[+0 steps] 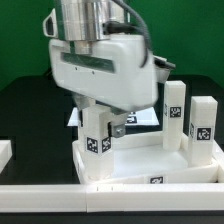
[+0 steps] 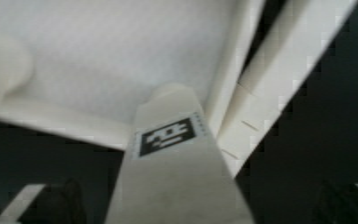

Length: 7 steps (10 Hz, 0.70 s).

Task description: Assemble desk

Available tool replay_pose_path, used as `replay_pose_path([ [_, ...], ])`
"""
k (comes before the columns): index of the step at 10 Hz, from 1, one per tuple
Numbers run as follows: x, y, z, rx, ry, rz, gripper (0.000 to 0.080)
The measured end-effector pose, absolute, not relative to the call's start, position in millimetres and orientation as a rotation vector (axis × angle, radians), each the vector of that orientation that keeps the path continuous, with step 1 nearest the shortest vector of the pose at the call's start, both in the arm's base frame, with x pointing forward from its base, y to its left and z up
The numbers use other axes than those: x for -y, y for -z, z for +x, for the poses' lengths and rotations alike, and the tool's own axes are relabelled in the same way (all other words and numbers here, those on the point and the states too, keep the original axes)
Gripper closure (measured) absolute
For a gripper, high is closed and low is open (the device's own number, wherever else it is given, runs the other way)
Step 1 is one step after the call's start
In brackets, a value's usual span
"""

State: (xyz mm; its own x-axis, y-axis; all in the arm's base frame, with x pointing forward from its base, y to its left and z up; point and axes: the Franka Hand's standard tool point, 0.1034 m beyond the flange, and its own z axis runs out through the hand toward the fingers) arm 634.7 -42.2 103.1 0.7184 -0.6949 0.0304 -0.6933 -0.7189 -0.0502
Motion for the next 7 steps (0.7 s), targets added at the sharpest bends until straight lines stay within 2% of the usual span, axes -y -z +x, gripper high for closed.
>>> replay_pose_path([
  [1,41.9,-102.6,634.6,-1.188,0.071,-2.866,0.0150],
  [2,42.0,-102.2,634.4,-1.238,0.069,-2.845,0.0267],
  [3,42.1,-102.1,634.4,-1.242,0.069,-2.844,0.0267],
  [4,41.7,-101.7,634.3,-1.331,0.066,-2.801,0.0461],
  [5,42.0,-101.8,633.4,-1.524,0.050,-2.699,0.0461],
  [6,42.2,-103.7,634.2,-1.806,0.023,-2.505,0.0514],
  [7,43.9,-102.6,634.4,-2.051,-0.002,-2.276,0.0514],
])
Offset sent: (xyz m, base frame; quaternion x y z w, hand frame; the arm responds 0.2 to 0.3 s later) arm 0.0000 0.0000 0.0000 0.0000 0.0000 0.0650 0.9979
